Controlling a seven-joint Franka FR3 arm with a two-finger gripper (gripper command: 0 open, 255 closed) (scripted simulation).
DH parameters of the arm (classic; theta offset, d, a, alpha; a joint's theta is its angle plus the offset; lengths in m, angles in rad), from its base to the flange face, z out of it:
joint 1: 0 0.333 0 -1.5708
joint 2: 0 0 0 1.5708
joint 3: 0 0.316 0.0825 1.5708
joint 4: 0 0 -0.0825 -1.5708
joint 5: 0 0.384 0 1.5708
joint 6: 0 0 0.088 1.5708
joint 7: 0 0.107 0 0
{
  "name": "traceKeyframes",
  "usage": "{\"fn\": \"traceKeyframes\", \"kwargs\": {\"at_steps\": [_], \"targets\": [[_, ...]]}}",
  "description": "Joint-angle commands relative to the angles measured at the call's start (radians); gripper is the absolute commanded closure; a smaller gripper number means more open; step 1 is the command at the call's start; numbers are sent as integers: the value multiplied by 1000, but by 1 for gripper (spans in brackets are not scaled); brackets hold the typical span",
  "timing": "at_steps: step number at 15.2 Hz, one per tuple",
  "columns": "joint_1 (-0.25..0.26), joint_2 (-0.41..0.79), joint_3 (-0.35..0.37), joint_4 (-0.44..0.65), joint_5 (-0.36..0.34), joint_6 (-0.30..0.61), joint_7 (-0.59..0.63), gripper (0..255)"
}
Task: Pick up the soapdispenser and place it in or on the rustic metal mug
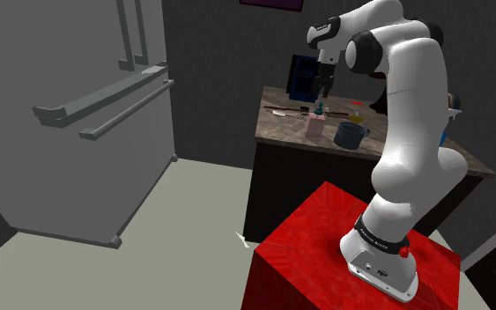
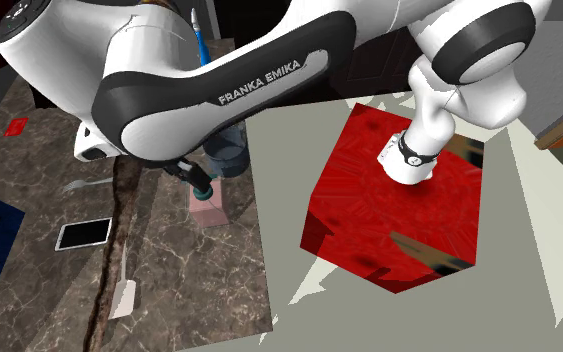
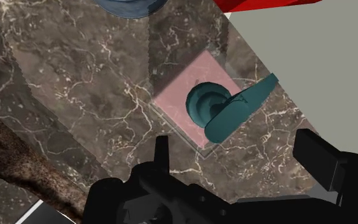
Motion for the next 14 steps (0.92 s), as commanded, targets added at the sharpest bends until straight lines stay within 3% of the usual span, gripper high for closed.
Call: {"fn": "traceKeyframes", "kwargs": {"at_steps": [1,6,14], "targets": [[-3,11,2,-3,4,13,-3,0],[10,6,4,-88,5,90,-8,0],[10,6,4,-88,5,90,-8,0]]}}
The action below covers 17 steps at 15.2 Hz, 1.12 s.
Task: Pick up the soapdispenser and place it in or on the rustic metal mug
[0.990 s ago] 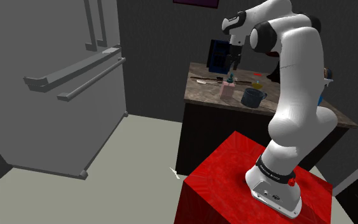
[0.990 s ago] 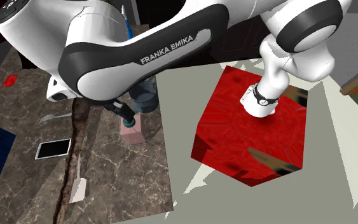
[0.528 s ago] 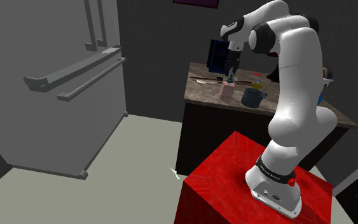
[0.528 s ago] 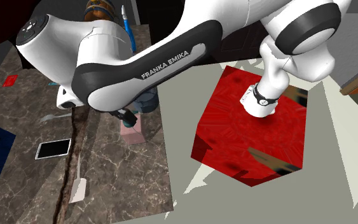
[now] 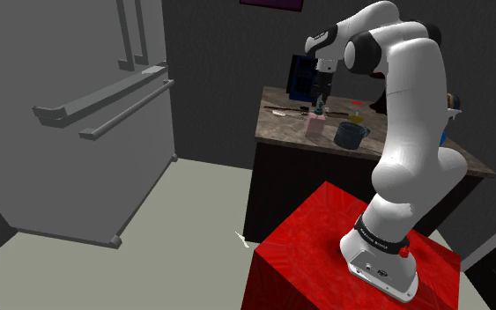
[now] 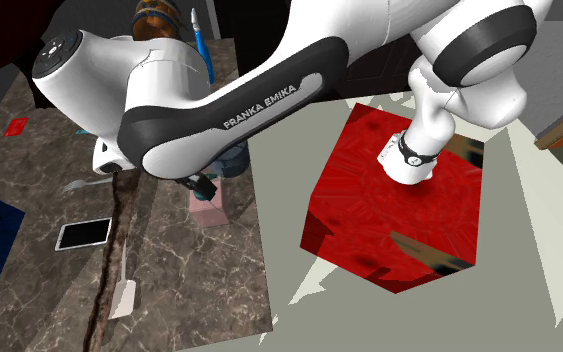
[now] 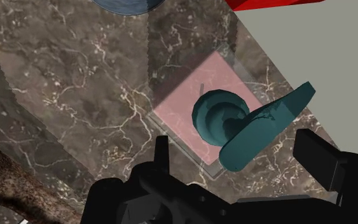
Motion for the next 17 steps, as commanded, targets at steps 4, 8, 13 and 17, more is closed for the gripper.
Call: {"fn": "traceKeyframes", "kwargs": {"at_steps": [4,8,13,17], "targets": [[0,0,0,0,0,0,0,255],[0,0,0,0,0,0,0,255],[-2,-8,-3,29,-4,-36,3,255],[-7,-15,-6,73,-9,-85,6,255]]}}
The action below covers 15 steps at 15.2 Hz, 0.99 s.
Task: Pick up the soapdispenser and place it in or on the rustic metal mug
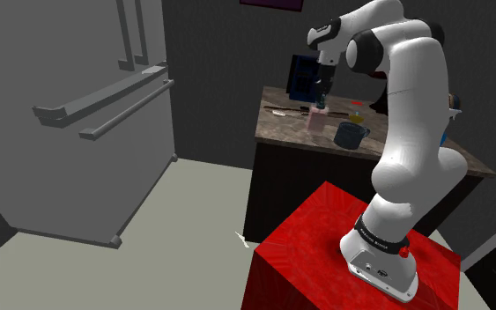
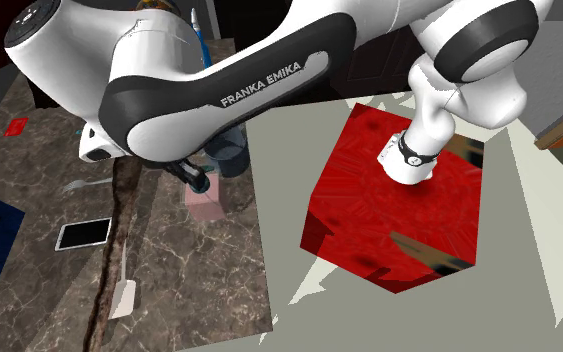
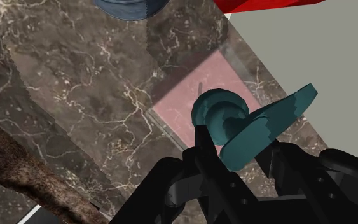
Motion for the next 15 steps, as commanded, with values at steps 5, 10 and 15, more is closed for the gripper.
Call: {"fn": "traceKeyframes", "kwargs": {"at_steps": [5,10,15], "targets": [[-10,-3,-3,79,-3,-79,5,255],[-23,2,-4,155,-3,-150,7,255],[-42,17,-3,249,3,-227,9,255]]}}
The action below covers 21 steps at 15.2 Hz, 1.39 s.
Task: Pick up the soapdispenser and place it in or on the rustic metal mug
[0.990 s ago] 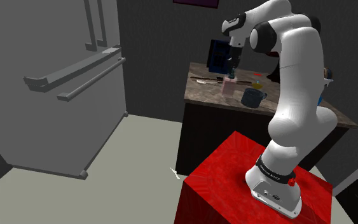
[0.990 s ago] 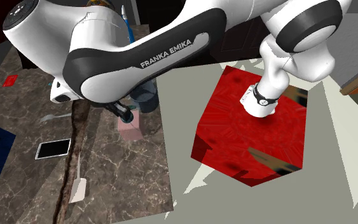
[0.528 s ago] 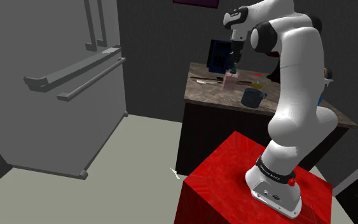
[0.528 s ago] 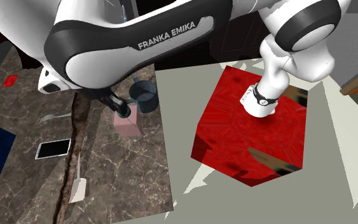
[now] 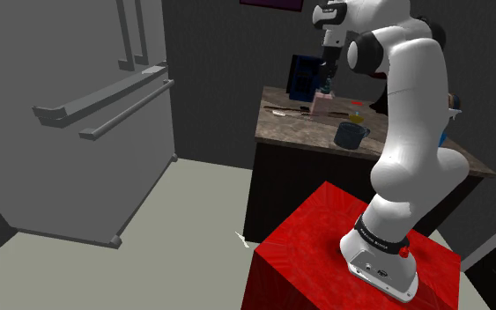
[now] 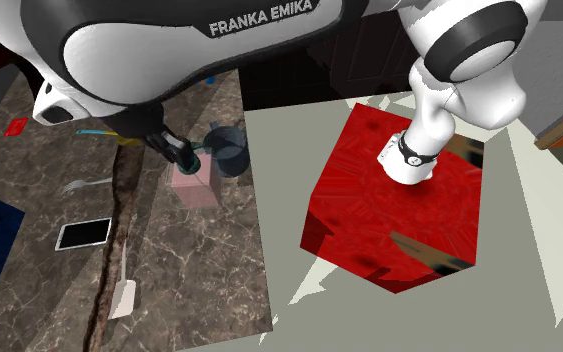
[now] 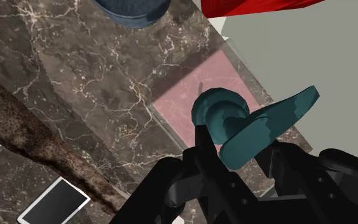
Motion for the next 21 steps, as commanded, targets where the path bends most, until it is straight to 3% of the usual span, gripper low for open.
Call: {"fn": "traceKeyframes", "kwargs": {"at_steps": [1,11,16,21], "targets": [[-9,8,1,44,3,-36,2,255],[-86,94,14,330,37,-228,10,255],[-111,-5,-20,216,-2,-214,-83,255],[-167,-57,-50,188,-26,-234,-178,255]]}}
